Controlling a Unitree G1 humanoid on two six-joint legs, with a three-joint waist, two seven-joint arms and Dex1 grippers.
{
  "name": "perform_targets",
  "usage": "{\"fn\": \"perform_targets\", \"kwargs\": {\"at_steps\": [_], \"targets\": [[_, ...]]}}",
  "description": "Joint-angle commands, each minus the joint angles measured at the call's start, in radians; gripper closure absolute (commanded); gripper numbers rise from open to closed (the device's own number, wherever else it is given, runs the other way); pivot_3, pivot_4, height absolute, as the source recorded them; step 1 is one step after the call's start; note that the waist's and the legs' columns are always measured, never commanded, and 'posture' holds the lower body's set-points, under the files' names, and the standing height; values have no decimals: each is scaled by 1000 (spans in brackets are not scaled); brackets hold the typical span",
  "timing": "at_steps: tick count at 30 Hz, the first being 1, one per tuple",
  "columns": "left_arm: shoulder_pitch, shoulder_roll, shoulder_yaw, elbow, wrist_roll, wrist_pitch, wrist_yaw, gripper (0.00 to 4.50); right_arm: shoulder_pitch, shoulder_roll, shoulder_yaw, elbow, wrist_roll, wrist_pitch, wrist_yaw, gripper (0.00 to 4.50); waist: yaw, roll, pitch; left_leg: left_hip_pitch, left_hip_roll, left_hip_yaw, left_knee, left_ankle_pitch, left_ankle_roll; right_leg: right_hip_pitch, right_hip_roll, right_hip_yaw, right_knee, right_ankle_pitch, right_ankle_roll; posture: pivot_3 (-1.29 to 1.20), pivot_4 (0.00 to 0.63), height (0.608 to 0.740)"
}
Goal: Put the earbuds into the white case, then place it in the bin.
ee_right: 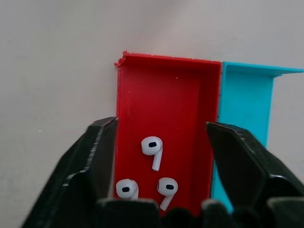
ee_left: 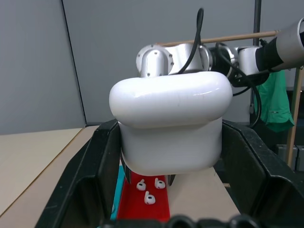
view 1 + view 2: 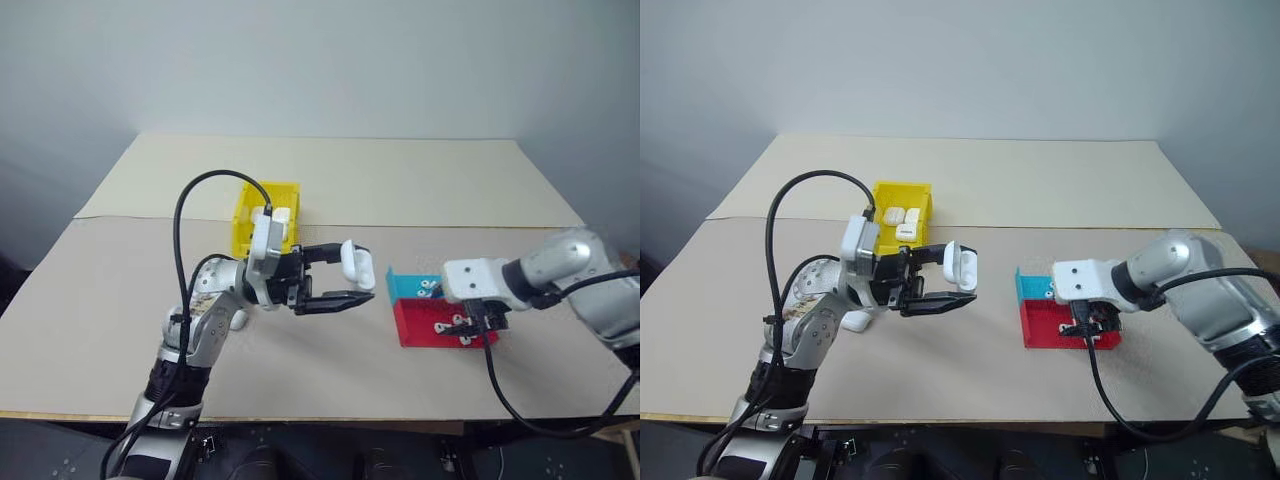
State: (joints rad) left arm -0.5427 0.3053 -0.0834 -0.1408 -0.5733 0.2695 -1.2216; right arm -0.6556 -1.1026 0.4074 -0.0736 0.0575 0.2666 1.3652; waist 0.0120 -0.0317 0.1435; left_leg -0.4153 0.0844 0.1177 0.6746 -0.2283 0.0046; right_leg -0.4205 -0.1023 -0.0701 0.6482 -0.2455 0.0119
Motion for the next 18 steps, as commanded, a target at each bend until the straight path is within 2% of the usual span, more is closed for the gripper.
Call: {"fn": "perform_targets", "kwargs": {"at_steps": [1, 13, 15, 18], "targets": [[9, 1, -1, -48, -24, -12, 5, 1647, -24, 17, -13, 35, -45, -40, 25, 1225, -1, 0, 0, 0, 0, 0, 0, 0, 0, 0, 0, 0, 0, 0, 0, 0, 150, 740], [34, 18, -9, -86, -24, -9, 45, 1647, -52, 130, 20, 226, -192, -144, 46, 1225, 0, 1, 0, 0, 0, 0, 0, 1, -2, 0, 0, 0, 0, 0, 0, 0, 150, 740], [36, 22, -8, -90, -27, -8, 49, 1647, -52, 136, 23, 239, -207, -156, 52, 1591, 0, 1, 0, 0, 0, 0, 0, 2, -3, 0, 0, 0, 0, 0, 0, 0, 150, 740], [41, 31, -6, -99, -33, -6, 54, 1647, -52, 144, 20, 252, -224, -168, 56, 2400, 0, 1, 0, 0, 0, 0, 0, 2, -3, 0, 0, 0, 0, 0, 0, 0, 150, 740]]}}
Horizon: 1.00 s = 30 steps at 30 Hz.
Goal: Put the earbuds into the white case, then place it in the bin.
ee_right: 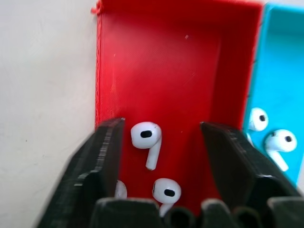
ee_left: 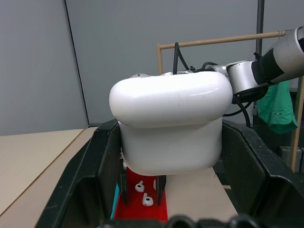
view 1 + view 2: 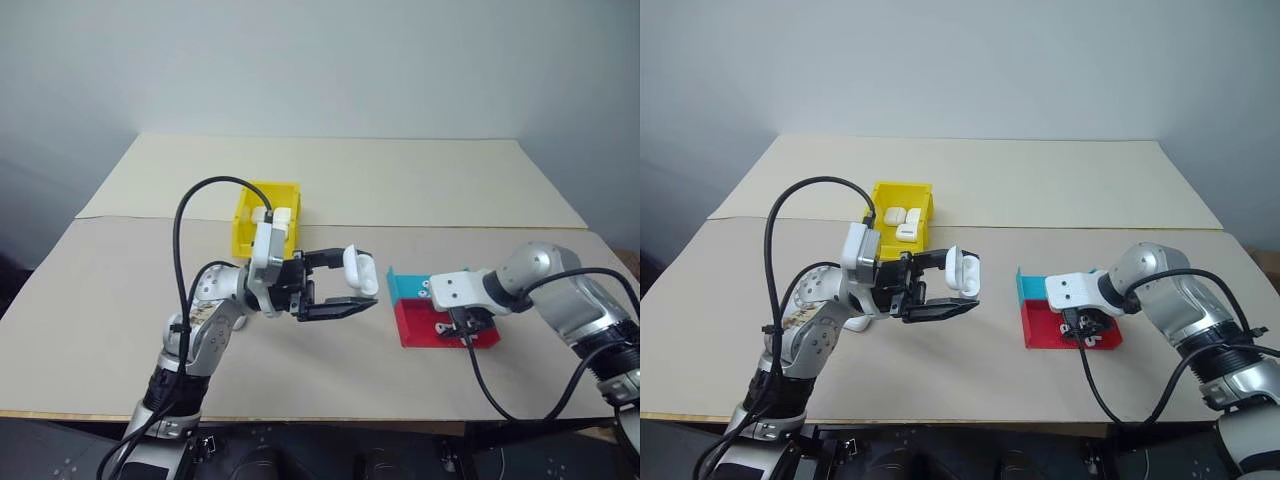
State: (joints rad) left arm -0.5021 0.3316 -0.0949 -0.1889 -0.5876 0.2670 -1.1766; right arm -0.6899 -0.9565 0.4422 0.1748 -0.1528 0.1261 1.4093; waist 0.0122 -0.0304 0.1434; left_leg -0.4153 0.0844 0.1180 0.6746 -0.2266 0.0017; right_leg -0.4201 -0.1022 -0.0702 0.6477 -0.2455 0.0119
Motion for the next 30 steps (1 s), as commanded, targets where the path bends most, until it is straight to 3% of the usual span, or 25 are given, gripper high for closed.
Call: {"fn": "perform_targets", "kwargs": {"at_steps": [1, 4, 5, 12, 17, 21, 24, 27, 30], "targets": [[1, 7, 6, -53, -20, -2, 11, 1647, -17, -1, -17, 7, -17, -31, 15, 2818, 0, 0, 0, 0, 0, 0, 0, 0, 0, 0, 0, 0, 0, 0, 0, 0, 150, 740], [3, 12, 6, -55, -24, -3, 15, 1647, -15, 0, -21, 10, -20, -38, 30, 3814, 0, 0, 0, 0, 0, 0, 0, 0, 0, 0, 0, 0, 0, 0, 0, 0, 150, 740], [3, 13, 6, -54, -24, -3, 16, 1647, -13, 1, -22, 12, -23, -41, 30, 3904, 0, 0, 0, 0, 0, 0, 0, 0, 0, 0, 0, 0, 0, 0, 0, 0, 150, 740], [0, 12, 4, -51, -22, -9, 19, 1647, -4, 7, -49, -2, -11, -12, 17, 3904, 0, 0, 0, 0, 0, 0, 0, 0, 0, 0, 0, 0, 0, 0, 0, 0, 150, 740], [-11, 14, 4, -32, -19, -14, 10, 1647, -7, -3, -189, -131, 123, 184, 11, 3904, 0, 1, 0, 0, 0, 0, 0, 0, 0, 0, 0, 0, 0, 0, 0, 0, 150, 740], [-52, -5, -3, 17, -13, -23, 0, 1647, 46, 17, -458, -348, 350, 463, -74, 3904, 7, 1, 0, 0, 0, 0, 0, 0, 0, 0, 0, -1, 0, 0, 0, 0, 150, 740], [-83, -32, -14, 49, -8, -22, 8, 1647, 89, 135, -703, -499, 564, 630, -219, 3904, 12, 1, 0, 0, 0, -1, 0, -2, 3, 1, 0, -1, 0, 0, 0, 0, 150, 740], [-120, -68, -28, 68, -20, 7, 22, 1647, 89, 315, -955, -648, 876, 859, -451, 3904, 12, 1, 0, 0, 0, -2, 0, -2, 3, 2, 0, -2, 0, 0, 0, 0, 150, 740], [-135, -83, -35, 76, -22, 16, 16, 1647, 116, 413, -1031, -762, 1084, 946, -625, 3904, 12, 1, 0, 0, 0, -3, 0, -2, 3, 1, 0, -2, 0, 0, 0, 0, 150, 740]]}}
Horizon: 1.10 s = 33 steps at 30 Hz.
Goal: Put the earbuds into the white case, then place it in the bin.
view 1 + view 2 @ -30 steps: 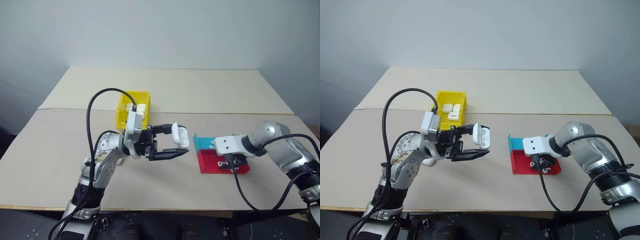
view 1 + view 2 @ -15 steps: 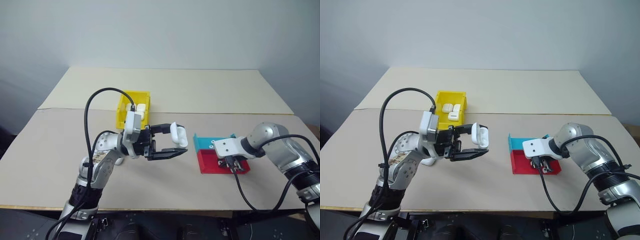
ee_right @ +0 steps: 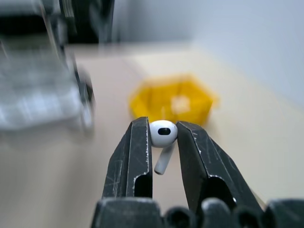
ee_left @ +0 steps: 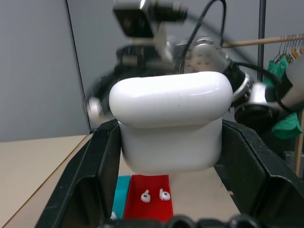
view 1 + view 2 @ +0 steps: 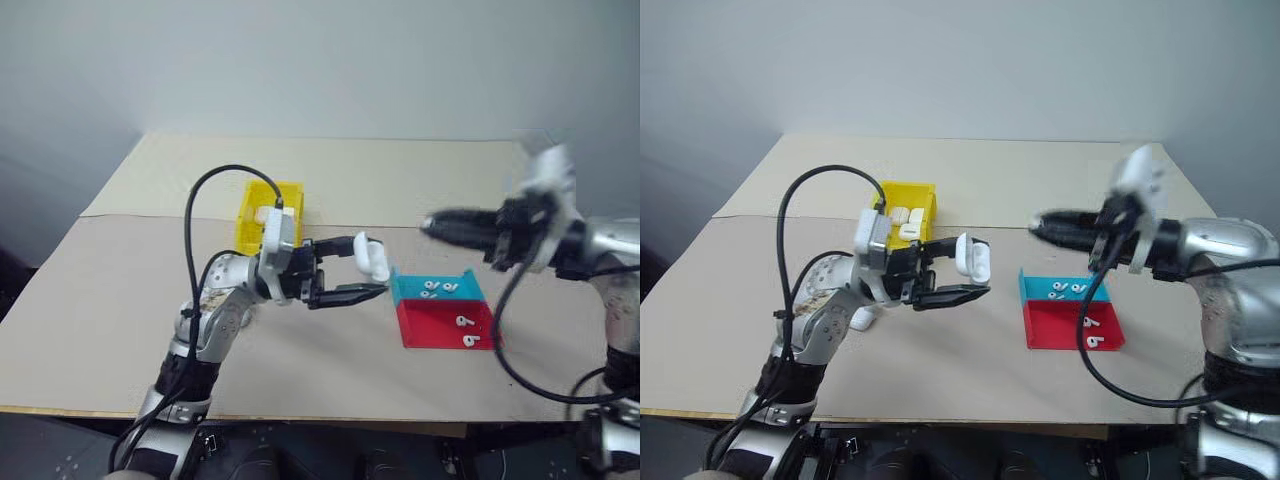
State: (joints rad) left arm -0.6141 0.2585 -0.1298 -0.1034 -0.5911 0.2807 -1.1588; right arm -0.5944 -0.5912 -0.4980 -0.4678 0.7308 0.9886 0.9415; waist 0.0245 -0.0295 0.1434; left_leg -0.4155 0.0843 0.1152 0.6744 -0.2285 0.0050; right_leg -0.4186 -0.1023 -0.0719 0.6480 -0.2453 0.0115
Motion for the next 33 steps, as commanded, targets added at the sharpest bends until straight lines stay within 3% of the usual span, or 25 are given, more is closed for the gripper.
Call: {"fn": "perform_targets", "kwargs": {"at_steps": [1, 6, 12, 33], "targets": [[-26, -17, -4, -6, -13, -4, -2, 1647, 37, 68, -93, -156, 258, 89, -209, 3904, -1, 1, -1, 0, 0, 0, 0, 0, 0, 0, 0, 0, 0, 0, 0, 0, 150, 740], [-49, -40, -11, 14, -1, -10, 1, 1647, 117, 115, -52, -256, 440, 48, -407, 3904, -10, 1, -1, 0, 0, 0, 0, 0, 1, 0, 0, 1, 0, 0, 0, 0, 150, 740], [-69, -43, -11, 34, 0, -13, -11, 1647, 170, 88, 31, -289, 470, -32, -496, 3904, -13, 1, -1, 0, 0, 0, -1, -1, 1, 0, 0, 1, 0, 0, 0, 0, 150, 740], [-32, -24, 0, -13, -6, -17, 5, 1647, 317, -28, 262, -266, 200, -302, -374, 3904, -12, 1, -1, 0, 0, 0, -1, -1, 1, 0, 0, 1, -1, 0, 0, 0, 150, 740]]}}
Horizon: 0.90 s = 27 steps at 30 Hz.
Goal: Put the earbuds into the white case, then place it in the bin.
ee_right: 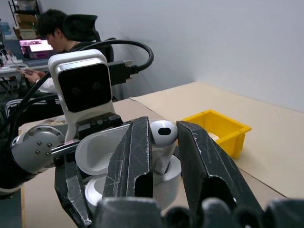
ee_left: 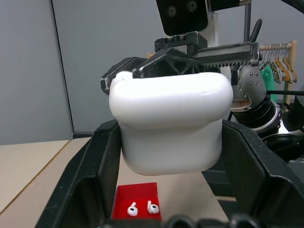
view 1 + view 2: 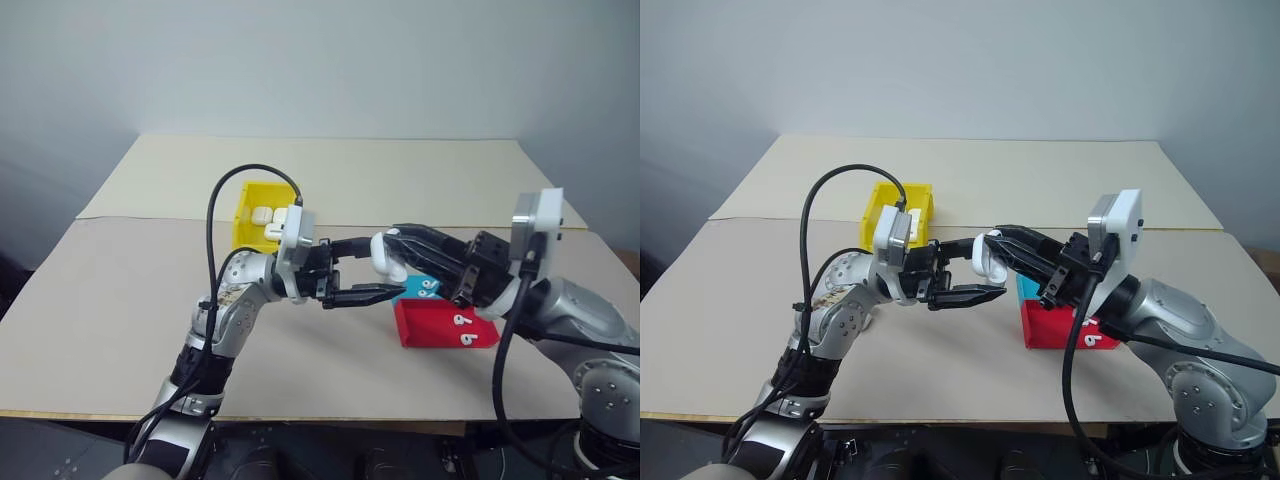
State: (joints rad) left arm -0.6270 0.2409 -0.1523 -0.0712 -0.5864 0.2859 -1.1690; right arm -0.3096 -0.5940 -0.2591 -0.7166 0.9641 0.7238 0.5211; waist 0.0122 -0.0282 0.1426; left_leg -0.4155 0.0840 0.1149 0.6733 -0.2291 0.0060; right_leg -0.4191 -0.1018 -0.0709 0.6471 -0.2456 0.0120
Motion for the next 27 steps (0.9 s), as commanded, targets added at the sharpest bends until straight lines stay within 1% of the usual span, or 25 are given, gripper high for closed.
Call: {"fn": "perform_targets", "kwargs": {"at_steps": [1, 2, 4, 6, 7, 9, 11, 16, 18, 20, 23, 25, 27], "targets": [[-20, -7, 23, -42, -10, -24, 17, 1647, 46, -36, 26, -21, -34, -47, 66, 3904, 1, 0, 0, 0, 0, 0, 0, 0, 0, 0, 0, 0, 0, 0, 0, 0, 150, 740], [-22, -7, 23, -39, -7, -27, 18, 1647, 57, -44, 28, -23, -34, -56, 82, 3154, 1, 0, 0, 0, 0, 0, 0, 0, 0, 0, 0, 0, -1, 0, 0, 0, 150, 740], [-26, -6, 26, -33, -5, -31, 17, 1647, 70, -58, 32, -24, -26, -65, 100, 2624, 0, 0, 0, 0, 0, 0, 0, 0, 0, 0, 0, 0, -1, 0, 0, 0, 150, 740], [-31, -6, 30, -26, -1, -36, 18, 1647, 79, -70, 37, -24, -32, -77, 114, 1945, -1, 0, 0, 0, 0, 0, 0, 0, 0, 0, 0, 0, -1, 0, 0, 0, 150, 740], [-34, -7, 33, -23, 0, -38, 20, 1647, 79, -73, 39, -21, -36, -79, 112, 1699, 0, 0, 0, 0, 0, 0, 0, 0, 0, 0, 0, 0, -1, 0, 0, 0, 150, 740], [-36, -6, 36, -19, 2, -40, 19, 1647, 75, -76, 39, -14, -41, -85, 108, 960, 0, 0, 0, 0, 0, 0, 0, 0, 0, 0, 0, 0, 0, 0, 0, 0, 150, 740], [-35, -3, 37, -20, 5, -43, 18, 1647, 56, -77, 23, 7, -29, -86, 96, 466, 0, 0, 0, 0, 0, 0, 0, 0, 0, 0, 0, 0, 0, 0, 0, 0, 150, 740], [-25, 36, 58, -17, 16, -50, 11, 1647, -13, -101, -32, 74, -1, -81, 75, 466, -1, 0, 0, 0, 0, 0, 0, 0, 0, 0, 0, 0, -1, 0, 0, 0, 150, 740], [-16, 60, 68, -18, 17, -49, 4, 1647, -59, -139, -33, 120, -24, -77, 87, 466, -1, 0, 0, 0, 0, 0, 0, 0, 0, 0, 0, 0, -1, 0, 0, 0, 150, 740], [-3, 85, 79, -19, 16, -51, -6, 1647, -132, -212, 7, 187, -89, -55, 101, 466, -2, 0, 0, 0, 0, 0, 0, 0, 0, 0, 0, 0, 0, 0, 0, 0, 150, 740], [15, 112, 90, -27, 14, -52, -12, 1647, -240, -361, 179, 301, -291, -59, 199, 466, -2, 1, 0, 0, 0, 1, -1, 0, 0, -1, 0, 1, 0, 0, 0, 0, 150, 740], [28, 121, 94, -36, 10, -52, -16, 1647, -308, -449, 373, 396, -537, -152, 273, 466, -3, 0, 0, 0, 0, 1, -2, 0, 0, -2, 0, 1, -1, 0, 0, 0, 150, 740], [38, 121, 91, -45, 11, -53, -14, 1647, -391, -481, 534, 511, -734, -245, 355, 466, -3, 1, 0, 0, 0, 2, -2, 0, 0, -2, 0, 1, -2, 0, 0, 0, 150, 740]]}}
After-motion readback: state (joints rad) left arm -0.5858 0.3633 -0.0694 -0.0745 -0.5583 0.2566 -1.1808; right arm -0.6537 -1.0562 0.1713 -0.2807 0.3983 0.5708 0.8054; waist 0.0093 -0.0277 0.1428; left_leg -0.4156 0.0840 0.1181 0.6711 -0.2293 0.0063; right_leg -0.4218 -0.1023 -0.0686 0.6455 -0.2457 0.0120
